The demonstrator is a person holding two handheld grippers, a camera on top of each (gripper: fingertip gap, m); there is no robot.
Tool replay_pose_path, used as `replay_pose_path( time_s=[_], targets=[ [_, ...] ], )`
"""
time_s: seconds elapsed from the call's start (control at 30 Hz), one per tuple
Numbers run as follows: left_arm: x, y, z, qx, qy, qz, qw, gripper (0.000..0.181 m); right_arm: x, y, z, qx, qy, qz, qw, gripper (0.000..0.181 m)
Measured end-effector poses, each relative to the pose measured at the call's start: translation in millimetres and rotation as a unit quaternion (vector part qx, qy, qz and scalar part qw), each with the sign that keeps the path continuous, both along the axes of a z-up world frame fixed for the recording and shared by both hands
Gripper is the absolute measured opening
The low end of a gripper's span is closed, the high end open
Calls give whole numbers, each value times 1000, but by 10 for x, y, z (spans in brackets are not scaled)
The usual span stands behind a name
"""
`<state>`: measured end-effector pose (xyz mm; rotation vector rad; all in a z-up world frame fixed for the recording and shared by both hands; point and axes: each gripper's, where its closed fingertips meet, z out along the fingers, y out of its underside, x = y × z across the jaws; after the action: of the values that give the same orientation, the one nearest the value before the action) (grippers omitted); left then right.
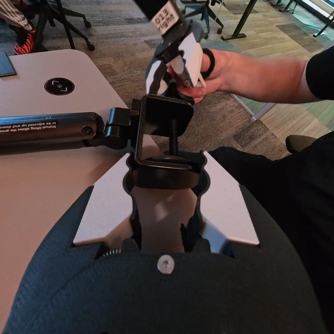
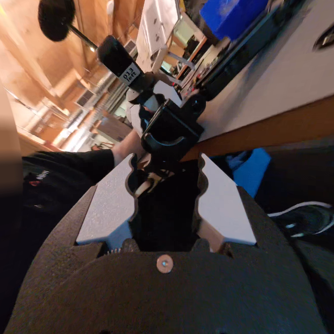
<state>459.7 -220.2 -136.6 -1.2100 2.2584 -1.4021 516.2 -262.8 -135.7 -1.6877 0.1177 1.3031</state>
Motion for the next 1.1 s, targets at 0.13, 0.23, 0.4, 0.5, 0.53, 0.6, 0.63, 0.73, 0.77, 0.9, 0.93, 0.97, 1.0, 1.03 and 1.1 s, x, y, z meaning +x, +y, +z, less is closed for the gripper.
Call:
replay_pose_path(
  time_s=[0.13,0.23,0.4,0.5,0.53,0.6,0.63,0.73,0.77,0.9,0.93,0.97,1.0,1.03,1.1],
  targets=[
    [-1,-1,0,-1,1,-1,1000,73,-243,67,-40,-23,24,43,999,47],
    [-1,1,0,-1,1,0,1000,73,-250,120,-25,9,-42,31,999,36],
    [-4,-4,1,-2,1,-4,1000,71,-195,184,-138,144,-421,-32,895,35],
    [-1,10,4,-5,3,-2,1000,71,-50,256,-139,225,-725,-77,647,39],
    [6,26,5,-7,4,1,1000,70,-43,264,-137,220,-740,-82,631,40],
    [5,24,5,-6,3,-2,1000,70,-53,245,-135,214,-716,-88,659,43],
    [3,16,5,-3,0,-3,1000,71,-49,224,-139,200,-686,-88,694,62],
    [2,18,5,-4,2,-3,1000,70,-140,76,-32,164,-475,-61,862,89],
    [3,18,5,-4,1,-3,1000,71,-121,37,7,135,-379,-53,914,88],
    [3,18,6,-5,2,-3,1000,70,15,-16,102,30,-39,-20,999,74],
    [3,17,6,-5,2,-4,1000,70,-34,-11,50,4,-5,4,1000,74],
    [3,17,6,-5,2,-3,1000,70,-104,0,-10,-14,4,22,1000,71],
    [3,17,7,-5,2,-3,1000,71,-185,5,-30,-13,-1,38,999,63],
    [3,17,7,-5,2,-3,1000,71,-246,27,-45,-9,-15,43,999,51],
    [1,19,6,-4,2,-3,1000,71,-277,81,-63,10,-65,35,997,36]
  ],
)
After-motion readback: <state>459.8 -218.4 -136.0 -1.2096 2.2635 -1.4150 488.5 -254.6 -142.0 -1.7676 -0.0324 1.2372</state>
